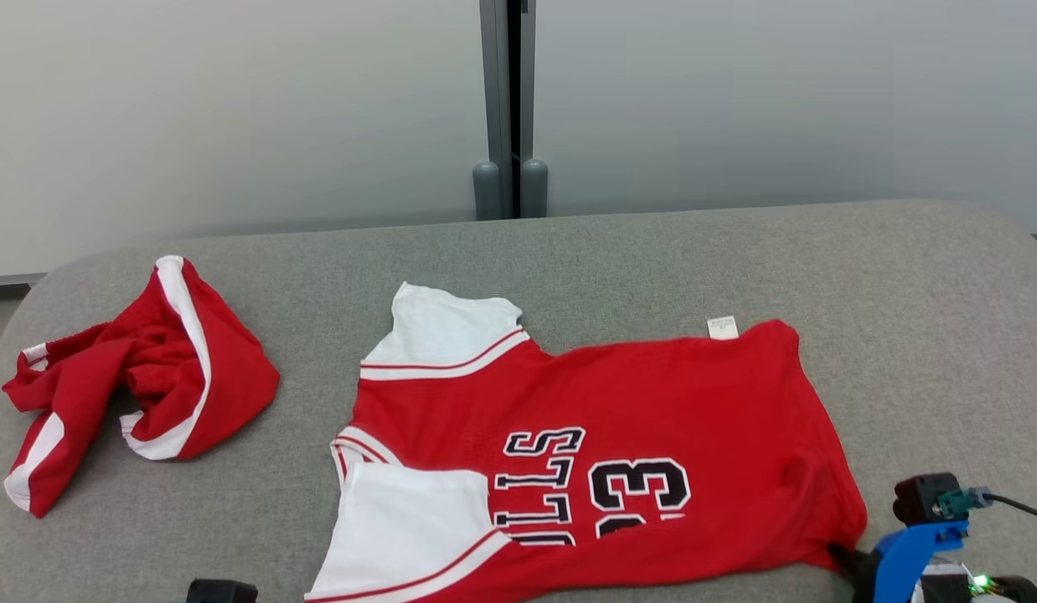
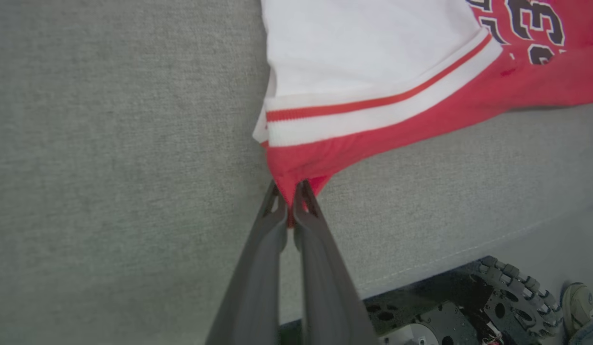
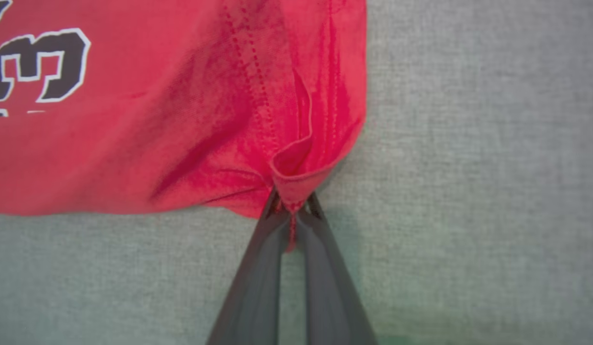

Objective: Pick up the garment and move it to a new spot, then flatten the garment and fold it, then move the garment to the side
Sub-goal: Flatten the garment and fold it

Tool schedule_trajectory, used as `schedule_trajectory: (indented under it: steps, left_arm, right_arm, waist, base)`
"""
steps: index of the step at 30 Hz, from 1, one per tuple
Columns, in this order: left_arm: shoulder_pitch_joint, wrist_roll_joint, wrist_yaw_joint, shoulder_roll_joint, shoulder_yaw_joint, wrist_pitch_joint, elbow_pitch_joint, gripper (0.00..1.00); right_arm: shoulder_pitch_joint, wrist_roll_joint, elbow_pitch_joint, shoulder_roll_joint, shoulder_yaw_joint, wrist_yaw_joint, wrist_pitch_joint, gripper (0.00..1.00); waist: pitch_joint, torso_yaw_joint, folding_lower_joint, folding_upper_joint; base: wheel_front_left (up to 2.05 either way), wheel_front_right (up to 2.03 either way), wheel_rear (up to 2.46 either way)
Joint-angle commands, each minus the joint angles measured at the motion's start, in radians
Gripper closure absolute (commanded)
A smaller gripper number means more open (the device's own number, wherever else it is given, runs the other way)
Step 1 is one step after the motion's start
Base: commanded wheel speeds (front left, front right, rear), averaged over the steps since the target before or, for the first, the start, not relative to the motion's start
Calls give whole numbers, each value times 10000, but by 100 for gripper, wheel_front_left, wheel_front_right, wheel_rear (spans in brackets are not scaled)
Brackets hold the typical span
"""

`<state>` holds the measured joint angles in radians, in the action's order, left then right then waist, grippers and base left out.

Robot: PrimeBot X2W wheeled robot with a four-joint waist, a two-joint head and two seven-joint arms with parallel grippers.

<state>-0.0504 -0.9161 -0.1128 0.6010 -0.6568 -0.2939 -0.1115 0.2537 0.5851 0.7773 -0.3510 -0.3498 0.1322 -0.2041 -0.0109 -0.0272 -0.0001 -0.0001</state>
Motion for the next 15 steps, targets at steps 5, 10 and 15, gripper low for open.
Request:
schedule_trajectory:
  steps: [5, 10, 15]
  left_arm:
    - [-654, -61, -721, 550, 212, -236, 1041, 100]
    - [-1061, -235, -1078, 842, 274, -471, 1579, 100]
    - [-1132, -272, -1115, 804, 176, -596, 1596, 0]
  right_arm:
    - [-1685, -64, -1267, -702, 501, -32, -1533, 100]
    - [-2790, -505, -2949, -722, 1723, -38, -3061, 100]
    - [-3549, -1352, -4715, 59, 2854, -23, -4099, 0]
  waist:
    - [72, 2, 1, 1]
    - [104, -41, 1, 1]
    - [101, -106, 1, 1]
  base:
    - [0, 0, 0]
    - [0, 0, 0]
    - [0, 0, 0]
